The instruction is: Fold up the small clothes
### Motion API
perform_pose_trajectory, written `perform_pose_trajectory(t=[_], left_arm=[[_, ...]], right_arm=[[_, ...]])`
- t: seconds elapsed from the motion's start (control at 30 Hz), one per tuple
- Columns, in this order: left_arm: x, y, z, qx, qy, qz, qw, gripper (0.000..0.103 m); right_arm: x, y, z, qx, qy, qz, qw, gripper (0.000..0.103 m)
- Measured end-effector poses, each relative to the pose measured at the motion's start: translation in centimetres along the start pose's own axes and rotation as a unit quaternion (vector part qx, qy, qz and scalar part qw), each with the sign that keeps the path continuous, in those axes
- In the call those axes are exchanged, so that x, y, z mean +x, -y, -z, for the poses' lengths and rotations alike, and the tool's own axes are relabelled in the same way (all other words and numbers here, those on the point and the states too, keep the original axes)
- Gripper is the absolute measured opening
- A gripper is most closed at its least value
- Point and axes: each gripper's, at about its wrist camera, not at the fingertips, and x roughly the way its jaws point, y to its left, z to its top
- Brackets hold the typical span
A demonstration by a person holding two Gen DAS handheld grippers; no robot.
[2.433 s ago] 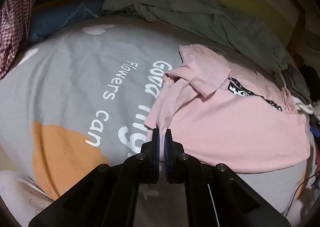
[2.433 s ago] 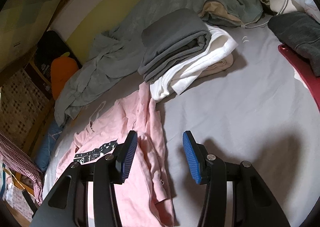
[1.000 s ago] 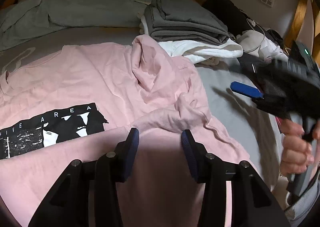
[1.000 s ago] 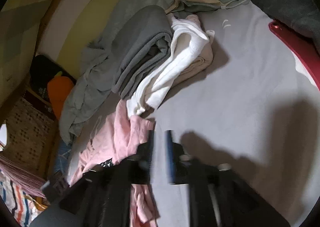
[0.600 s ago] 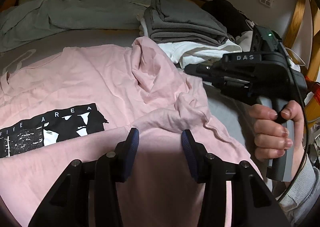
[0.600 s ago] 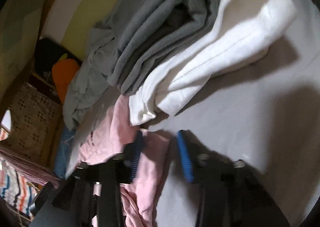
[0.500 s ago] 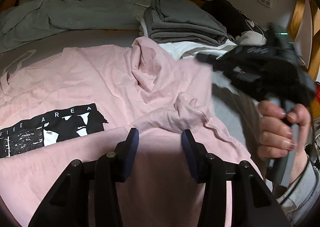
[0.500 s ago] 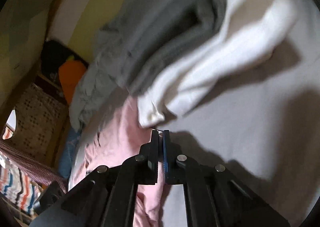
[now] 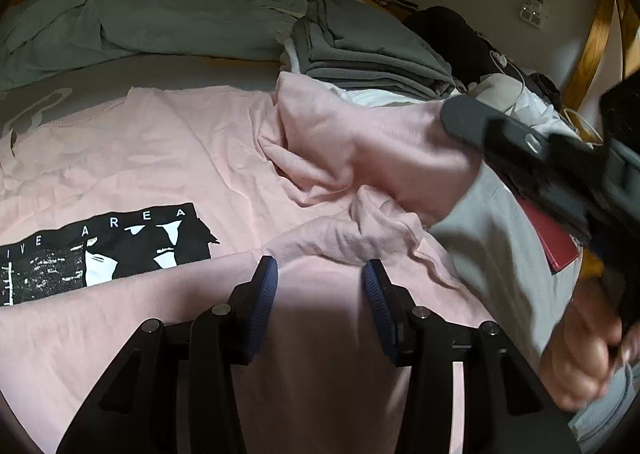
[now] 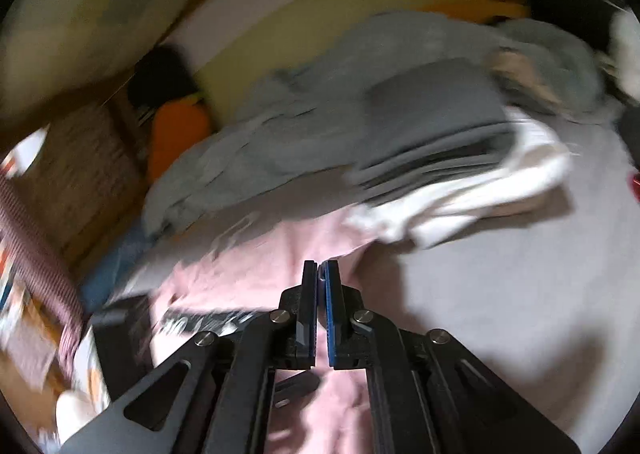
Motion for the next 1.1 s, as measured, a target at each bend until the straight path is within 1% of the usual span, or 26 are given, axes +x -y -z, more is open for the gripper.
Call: perform_pose_trajectory(t=[0.03, 0.07, 0.13, 0.2, 0.27, 0.33, 0.37, 0.4, 0.43, 0.47, 0.5, 0.53, 0.57, 0.63, 0.7, 0.73, 0.77, 0.8, 0.83, 0.93, 0.97, 1.0, 1.1], left_arm=[[0.1, 0.1, 0.0, 0.001, -0.001, -0.003, 1.0, 0.044], [0.1, 0.3, 0.0, 0.005, -0.001, -0.007, 1.0, 0.044], [0.1, 0.6, 0.0, 0.013, -0.001, -0.015, 0.9998, 0.044], [0.1, 0.6, 0.0, 0.012, -0.001, -0.013, 0.9998, 0.044], [0.1, 0.4, 0.0, 0.008, -0.001, -0.008, 0.9999, 0.044], [0.2, 0.3, 0.0, 0.005, -0.001, -0.006, 1.0, 0.044], [0.2, 0.3, 0.0, 0.006, -0.001, -0.007, 1.0, 0.044], [0.2, 0.3, -0.1, 0.006, -0.001, -0.008, 0.9999, 0.044], [0.2, 0.3, -0.1, 0.007, -0.001, -0.008, 0.9999, 0.044], [0.2, 0.3, -0.1, 0.007, -0.001, -0.008, 0.9999, 0.044], [0.2, 0.3, -0.1, 0.006, -0.001, -0.007, 1.0, 0.045], [0.2, 0.3, -0.1, 0.006, -0.001, -0.008, 1.0, 0.045], [0.2, 0.4, -0.1, 0.006, -0.001, -0.007, 1.0, 0.045], [0.2, 0.4, -0.1, 0.006, -0.002, -0.008, 0.9999, 0.045], [0.2, 0.4, -0.1, 0.008, -0.002, -0.009, 0.9999, 0.045], [0.2, 0.5, 0.0, 0.008, -0.003, -0.009, 0.9999, 0.045], [0.2, 0.5, 0.0, 0.008, -0.003, -0.009, 0.9999, 0.046], [0.2, 0.5, 0.0, 0.009, -0.003, -0.009, 0.9999, 0.046], [0.2, 0.5, 0.0, 0.009, -0.003, -0.01, 0.9999, 0.046], [0.2, 0.6, 0.0, 0.012, -0.004, -0.011, 0.9999, 0.047], [0.2, 0.6, 0.0, 0.013, -0.004, -0.011, 0.9999, 0.047], [0.2, 0.6, 0.0, 0.013, -0.004, -0.01, 0.9998, 0.048], [0.4, 0.7, -0.1, 0.016, -0.005, -0.011, 0.9998, 0.048]], right_arm=[[-0.3, -0.8, 0.3, -0.012, 0.001, -0.004, 1.0, 0.003], [-0.8, -1.1, 0.3, -0.017, 0.012, -0.001, 1.0, 0.003], [-2.3, -1.4, 0.2, -0.008, 0.045, 0.022, 0.999, 0.003], [-3.6, -0.3, 0.2, 0.025, 0.068, 0.055, 0.996, 0.003], [-4.1, 1.2, 0.2, 0.049, 0.071, 0.078, 0.993, 0.003], [-4.4, 2.7, 0.2, 0.078, 0.062, 0.068, 0.993, 0.003], [-4.1, 3.3, -0.4, 0.091, 0.062, 0.067, 0.992, 0.003], [-4.4, 4.0, -0.6, 0.11, 0.067, 0.075, 0.989, 0.003], [-4.8, 4.6, -0.7, 0.126, 0.075, 0.084, 0.986, 0.006], [-4.9, 5.3, -0.9, 0.137, 0.08, 0.088, 0.983, 0.011], [-5.2, 6.0, -0.9, 0.15, 0.084, 0.091, 0.981, 0.03], [-5.4, 6.9, -0.9, 0.168, 0.087, 0.096, 0.977, 0.054], [-5.3, 7.6, -0.7, 0.182, 0.084, 0.095, 0.975, 0.06], [-4.6, 9.5, -0.4, 0.221, 0.059, 0.083, 0.97, 0.06], [-2.9, 11.6, 0.4, 0.279, 0.011, 0.056, 0.958, 0.06], [-1.9, 12.8, 1.2, 0.319, -0.012, 0.024, 0.947, 0.06], [-1.1, 13.8, 2.1, 0.36, -0.031, -0.016, 0.932, 0.06], [-0.7, 14.1, 2.5, 0.379, -0.04, -0.041, 0.924, 0.059], [-0.7, 14.0, 2.5, 0.379, -0.048, -0.05, 0.923, 0.059], [-0.2, 11.6, 2.1, 0.308, -0.083, -0.027, 0.947, 0.059], [0.4, 11.1, 2.3, 0.303, -0.094, -0.035, 0.948, 0.059], [1.0, 11.0, 2.5, 0.31, -0.097, -0.042, 0.945, 0.059], [2.3, 11.4, 2.1, 0.326, -0.078, -0.04, 0.941, 0.057]])
